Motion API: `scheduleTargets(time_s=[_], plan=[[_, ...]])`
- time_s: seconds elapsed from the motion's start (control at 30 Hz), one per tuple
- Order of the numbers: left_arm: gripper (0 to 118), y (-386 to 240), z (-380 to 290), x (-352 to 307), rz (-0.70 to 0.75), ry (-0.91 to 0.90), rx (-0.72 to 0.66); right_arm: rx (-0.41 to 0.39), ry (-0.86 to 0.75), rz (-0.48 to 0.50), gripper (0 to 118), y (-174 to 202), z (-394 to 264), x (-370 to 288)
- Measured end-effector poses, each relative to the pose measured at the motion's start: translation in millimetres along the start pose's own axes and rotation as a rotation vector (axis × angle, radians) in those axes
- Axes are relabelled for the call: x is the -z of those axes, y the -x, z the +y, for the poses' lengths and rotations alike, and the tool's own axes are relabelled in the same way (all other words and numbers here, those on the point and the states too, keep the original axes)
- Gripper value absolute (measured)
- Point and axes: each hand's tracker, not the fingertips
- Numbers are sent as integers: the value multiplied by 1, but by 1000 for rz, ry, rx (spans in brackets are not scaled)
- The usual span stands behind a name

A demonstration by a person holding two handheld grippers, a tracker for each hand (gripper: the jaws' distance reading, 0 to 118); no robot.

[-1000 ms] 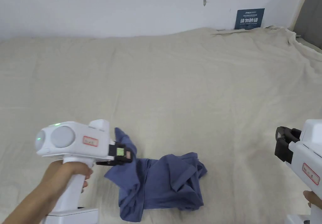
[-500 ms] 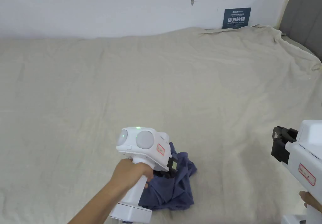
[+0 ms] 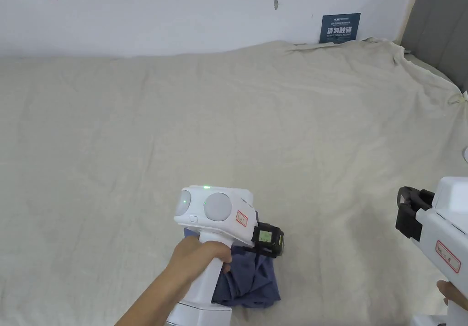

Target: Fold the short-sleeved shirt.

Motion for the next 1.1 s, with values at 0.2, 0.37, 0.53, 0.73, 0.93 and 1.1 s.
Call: scheduleTargets(time_s=[0.2, 0.37, 0.53, 0.73, 0.93, 1.1], plan=[[109, 21, -8, -46, 27, -179, -9, -9, -9, 2, 0, 3, 4, -3], [74, 51, -29, -56, 191, -360, -20, -13, -14, 6, 0, 5, 7, -3], [0, 66, -54, -41, 238, -420, 33, -16, -13, 7, 0, 7, 8, -2], [0, 60, -74, -16, 227, -388, 36, -13, -8, 5, 0, 7, 7, -2], [0, 33, -85, 21, 179, -335, 43, -8, -4, -1, 0, 2, 6, -3], [0, 6, -86, 45, 137, -318, 64, -4, -2, -16, 0, -7, 4, -5]])
